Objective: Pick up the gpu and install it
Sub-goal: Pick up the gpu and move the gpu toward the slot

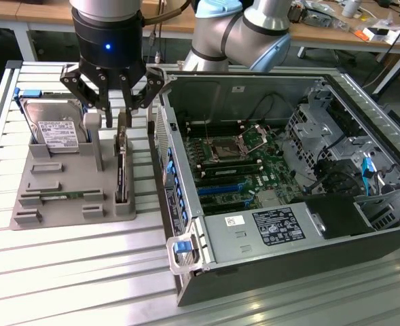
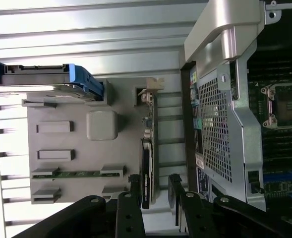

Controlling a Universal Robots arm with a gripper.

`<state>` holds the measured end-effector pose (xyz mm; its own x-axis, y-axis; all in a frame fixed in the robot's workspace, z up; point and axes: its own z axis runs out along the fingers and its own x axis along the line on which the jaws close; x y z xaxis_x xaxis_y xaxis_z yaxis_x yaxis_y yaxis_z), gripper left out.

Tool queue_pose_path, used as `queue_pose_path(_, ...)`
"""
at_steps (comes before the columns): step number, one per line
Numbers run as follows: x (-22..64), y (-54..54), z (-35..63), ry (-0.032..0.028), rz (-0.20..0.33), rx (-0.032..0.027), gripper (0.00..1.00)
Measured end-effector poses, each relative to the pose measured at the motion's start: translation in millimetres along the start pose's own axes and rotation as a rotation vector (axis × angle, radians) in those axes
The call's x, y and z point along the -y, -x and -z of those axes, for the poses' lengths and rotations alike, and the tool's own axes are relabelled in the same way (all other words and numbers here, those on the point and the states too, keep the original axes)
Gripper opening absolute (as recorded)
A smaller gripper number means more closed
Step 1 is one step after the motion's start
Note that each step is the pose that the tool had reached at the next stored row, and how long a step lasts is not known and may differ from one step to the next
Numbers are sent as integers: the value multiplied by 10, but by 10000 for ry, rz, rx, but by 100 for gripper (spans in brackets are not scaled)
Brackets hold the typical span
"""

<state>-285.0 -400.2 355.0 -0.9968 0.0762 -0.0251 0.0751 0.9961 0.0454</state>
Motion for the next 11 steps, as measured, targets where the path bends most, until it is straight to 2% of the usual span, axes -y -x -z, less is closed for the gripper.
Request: queue_pose_path(11, 2, -1, -45, 0, 0, 0, 36)
